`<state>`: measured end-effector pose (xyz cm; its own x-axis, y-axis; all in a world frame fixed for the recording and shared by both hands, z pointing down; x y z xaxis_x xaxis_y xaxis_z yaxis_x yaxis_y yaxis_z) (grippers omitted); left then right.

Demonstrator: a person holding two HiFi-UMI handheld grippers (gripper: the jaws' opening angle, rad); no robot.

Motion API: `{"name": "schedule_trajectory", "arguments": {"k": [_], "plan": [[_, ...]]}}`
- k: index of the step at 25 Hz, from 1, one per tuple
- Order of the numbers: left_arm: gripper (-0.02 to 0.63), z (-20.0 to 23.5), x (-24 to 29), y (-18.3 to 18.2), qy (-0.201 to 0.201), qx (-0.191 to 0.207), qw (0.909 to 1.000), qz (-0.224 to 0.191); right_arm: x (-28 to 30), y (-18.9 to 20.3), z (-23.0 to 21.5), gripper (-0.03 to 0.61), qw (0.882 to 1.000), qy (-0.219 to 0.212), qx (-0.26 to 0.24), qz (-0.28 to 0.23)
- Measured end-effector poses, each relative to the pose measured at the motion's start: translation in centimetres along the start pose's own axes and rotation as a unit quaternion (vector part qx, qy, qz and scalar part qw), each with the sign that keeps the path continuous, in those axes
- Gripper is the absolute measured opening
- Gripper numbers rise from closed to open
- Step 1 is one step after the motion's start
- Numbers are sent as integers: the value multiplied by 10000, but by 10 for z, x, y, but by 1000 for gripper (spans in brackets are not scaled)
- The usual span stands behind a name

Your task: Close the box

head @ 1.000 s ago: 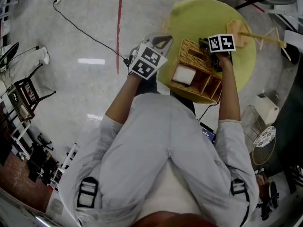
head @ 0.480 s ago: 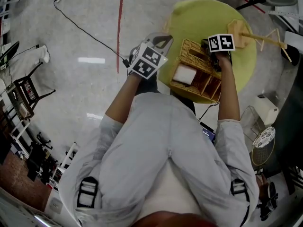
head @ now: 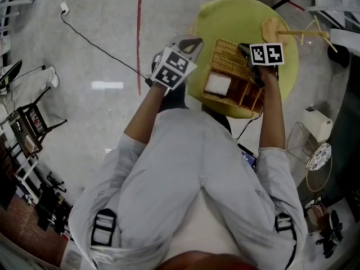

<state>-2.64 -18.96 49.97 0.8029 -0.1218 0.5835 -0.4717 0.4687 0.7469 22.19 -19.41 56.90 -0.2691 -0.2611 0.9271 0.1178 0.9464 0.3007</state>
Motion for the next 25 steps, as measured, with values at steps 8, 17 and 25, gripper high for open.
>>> {"name": "schedule_trajectory", "arguments": {"k": [8, 17, 25], "plan": [[29, -32, -19, -21, 276, 351, 9984, -358, -90, 17, 23, 32, 9944, 176, 210, -1023], [29, -79, -33, -25, 475, 536, 9957, -585, -153, 85, 70, 32, 9856, 17, 409, -1641], [29, -110, -36, -13, 746, 546, 9945, -500, -159, 158, 107, 32, 9863, -367, 624, -1482]]}}
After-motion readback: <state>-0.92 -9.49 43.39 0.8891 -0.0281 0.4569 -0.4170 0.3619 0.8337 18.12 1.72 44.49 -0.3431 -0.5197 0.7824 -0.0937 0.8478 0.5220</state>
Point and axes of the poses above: the fingertips, and each gripper's own axes: x forward along the fingers, z to its left, y out of its underside, the point moved 9 cm from there along -x, backward along the fingers, and after that the axes turned 13 degrees about y, right-handed, at the moved point
